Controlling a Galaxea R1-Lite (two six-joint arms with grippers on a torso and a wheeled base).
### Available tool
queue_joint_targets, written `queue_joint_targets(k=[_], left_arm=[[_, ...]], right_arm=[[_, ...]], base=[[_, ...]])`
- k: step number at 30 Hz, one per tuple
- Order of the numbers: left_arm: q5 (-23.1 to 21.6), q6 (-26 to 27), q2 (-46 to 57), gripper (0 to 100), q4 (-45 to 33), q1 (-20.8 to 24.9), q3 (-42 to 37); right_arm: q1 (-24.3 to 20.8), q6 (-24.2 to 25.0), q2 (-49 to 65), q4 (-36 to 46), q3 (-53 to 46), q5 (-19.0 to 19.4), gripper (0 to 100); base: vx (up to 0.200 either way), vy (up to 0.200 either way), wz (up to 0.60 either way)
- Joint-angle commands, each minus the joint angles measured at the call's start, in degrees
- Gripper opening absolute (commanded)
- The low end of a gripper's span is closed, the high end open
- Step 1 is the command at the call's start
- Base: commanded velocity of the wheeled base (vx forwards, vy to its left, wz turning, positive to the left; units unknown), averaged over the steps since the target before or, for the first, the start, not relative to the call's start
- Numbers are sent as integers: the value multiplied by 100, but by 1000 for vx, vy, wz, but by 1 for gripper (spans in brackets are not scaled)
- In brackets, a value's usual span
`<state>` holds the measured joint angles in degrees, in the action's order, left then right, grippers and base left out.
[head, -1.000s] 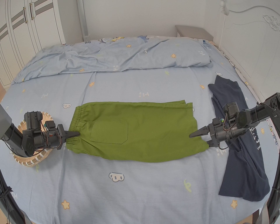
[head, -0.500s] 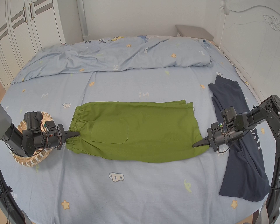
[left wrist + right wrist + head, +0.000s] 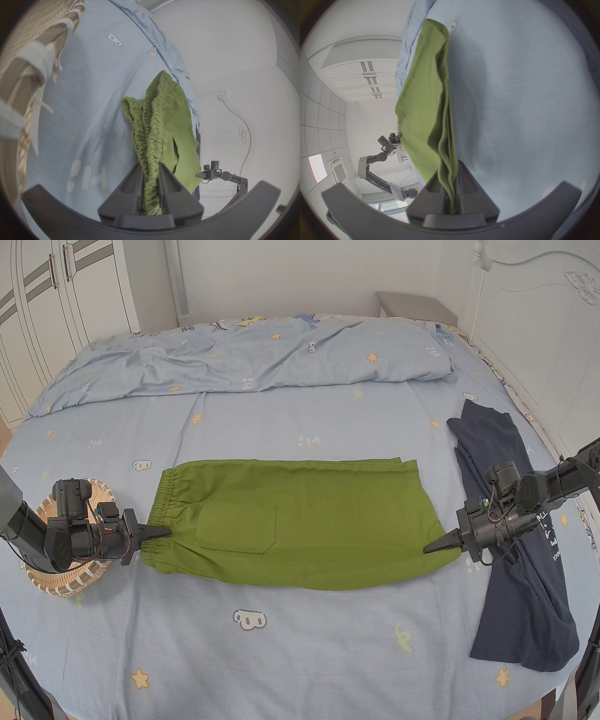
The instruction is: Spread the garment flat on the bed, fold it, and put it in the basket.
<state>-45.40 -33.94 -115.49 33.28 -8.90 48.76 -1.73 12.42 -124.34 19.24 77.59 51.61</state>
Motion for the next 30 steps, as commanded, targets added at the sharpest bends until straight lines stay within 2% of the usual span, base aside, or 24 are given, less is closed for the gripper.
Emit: queue_joint_targets(k=[1,7,8,10,11,13,16,17,18,20,24,30], left_arm=[[5,80,554,0,-480,37,-42],[13,617,1161,0,-1271,-51,-288],[13,951,1336,0,-1561,-138,-526],[13,1126,1424,0,-1667,-165,-684],[22,1399,1539,0,-1746,-200,-1000],[31,1522,1609,0,-1737,-218,-1255],[75,1900,1864,0,-1693,-261,-2108],[75,1900,1864,0,-1693,-261,-2108],[75,2067,2031,0,-1684,-358,-2486],[49,2260,2224,0,-1684,-490,-2837],[22,2700,2374,0,-1684,-824,-3321],[13,3192,2470,0,-1702,-1096,-3699]], right_arm=[[-3,-152,930,476,-174,33,0],[-3,-188,1334,581,-869,15,0],[-20,-188,1474,414,-1335,6,0],[-64,-188,1554,256,-1625,15,0],[-152,-179,1703,-113,-2187,15,0],[-222,-179,1826,-421,-2574,15,0],[-512,-161,2186,-1502,-3857,-55,0],[-512,-161,2186,-1502,-3857,-55,0],[-644,-135,2371,-2003,-4437,-64,0],[-750,-117,2538,-2381,-4912,-90,0],[-864,-117,2731,-2750,-5553,-125,0],[-829,-117,2749,-3005,-5896,-134,0]], base=[[0,0,0],[0,0,0],[0,0,0],[0,0,0],[0,0,0],[0,0,0],[0,0,0],[0,0,0],[0,0,0],[0,0,0],[0,0,0],[0,0,0]])
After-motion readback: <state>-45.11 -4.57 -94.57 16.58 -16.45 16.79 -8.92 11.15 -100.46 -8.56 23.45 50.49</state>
